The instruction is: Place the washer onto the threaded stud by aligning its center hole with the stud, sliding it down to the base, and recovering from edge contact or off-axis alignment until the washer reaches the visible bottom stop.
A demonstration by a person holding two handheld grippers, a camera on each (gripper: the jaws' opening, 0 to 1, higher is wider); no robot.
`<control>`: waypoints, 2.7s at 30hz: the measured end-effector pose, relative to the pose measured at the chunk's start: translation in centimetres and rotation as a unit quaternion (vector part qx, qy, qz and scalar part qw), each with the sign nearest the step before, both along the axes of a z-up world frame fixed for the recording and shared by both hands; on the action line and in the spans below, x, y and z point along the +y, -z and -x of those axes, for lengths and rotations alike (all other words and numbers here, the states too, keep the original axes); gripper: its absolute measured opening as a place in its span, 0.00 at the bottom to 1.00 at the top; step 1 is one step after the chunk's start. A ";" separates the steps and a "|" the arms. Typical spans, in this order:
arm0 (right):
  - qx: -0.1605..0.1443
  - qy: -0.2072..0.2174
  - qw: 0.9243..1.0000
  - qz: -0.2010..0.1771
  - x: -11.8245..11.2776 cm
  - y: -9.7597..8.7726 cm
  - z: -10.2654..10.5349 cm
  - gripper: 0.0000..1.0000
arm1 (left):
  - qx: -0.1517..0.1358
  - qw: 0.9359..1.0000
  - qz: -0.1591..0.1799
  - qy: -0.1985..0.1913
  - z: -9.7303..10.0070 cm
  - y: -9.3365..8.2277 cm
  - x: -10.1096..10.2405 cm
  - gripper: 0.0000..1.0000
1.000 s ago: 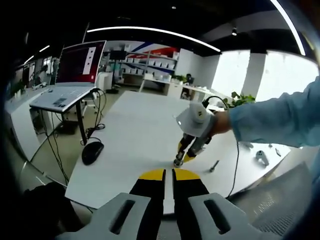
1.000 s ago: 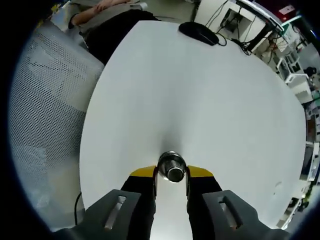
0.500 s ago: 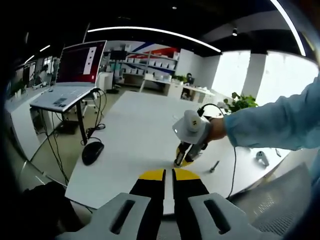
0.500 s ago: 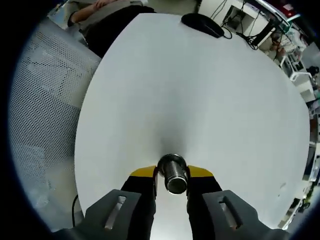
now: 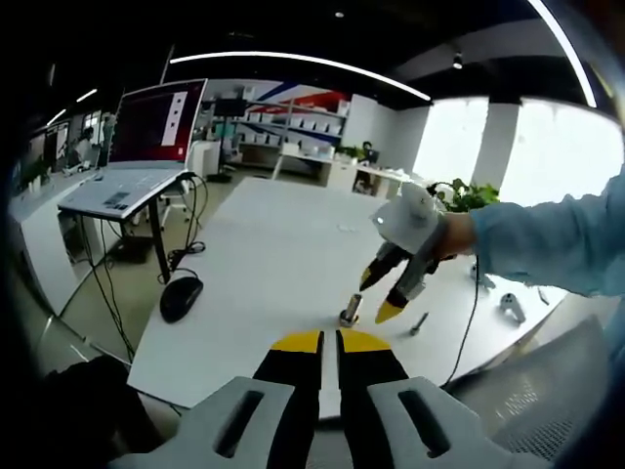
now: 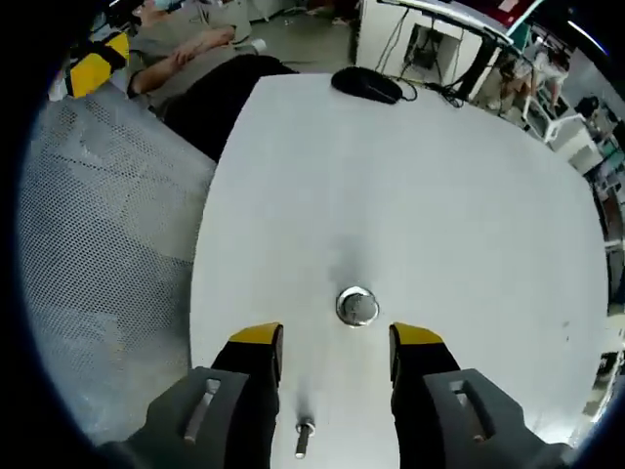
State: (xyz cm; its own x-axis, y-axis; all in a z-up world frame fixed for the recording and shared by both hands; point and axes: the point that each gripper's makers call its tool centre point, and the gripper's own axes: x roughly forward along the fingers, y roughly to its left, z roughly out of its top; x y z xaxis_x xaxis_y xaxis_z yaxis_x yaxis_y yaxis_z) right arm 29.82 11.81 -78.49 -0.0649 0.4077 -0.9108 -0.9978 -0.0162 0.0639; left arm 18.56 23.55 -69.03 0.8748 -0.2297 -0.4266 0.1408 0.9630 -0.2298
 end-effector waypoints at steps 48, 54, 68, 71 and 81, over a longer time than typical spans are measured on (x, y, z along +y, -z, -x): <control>-0.062 0.465 0.838 -0.281 -19.4 -7.7 13.2 0.60 | 0.020 0.999 -0.015 0.032 1.0 0.6 -0.9 0.09; -0.021 0.505 0.801 -0.322 -19.5 -7.5 13.0 0.58 | 0.015 0.999 -0.012 0.029 0.9 0.4 -0.9 0.09; -0.015 0.535 0.785 -0.312 -20.3 -6.9 12.9 0.54 | 0.018 0.999 -0.017 0.029 0.9 0.6 -0.9 0.09; -0.012 0.536 0.785 -0.309 -20.3 -6.8 13.0 0.54 | 0.019 0.999 -0.018 0.030 0.9 0.6 -1.0 0.09; -0.005 0.539 0.786 -0.301 -20.4 -6.5 13.2 0.52 | 0.020 0.999 -0.020 0.029 1.0 0.6 -1.0 0.09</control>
State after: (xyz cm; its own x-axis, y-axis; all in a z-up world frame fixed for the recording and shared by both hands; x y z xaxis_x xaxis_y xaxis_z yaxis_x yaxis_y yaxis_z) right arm 16.64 -8.58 -71.97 0.6206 0.5780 -0.5299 -0.4520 0.8159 0.3605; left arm 17.54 22.54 -69.64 0.8424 -0.2620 -0.4708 0.1884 0.9619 -0.1983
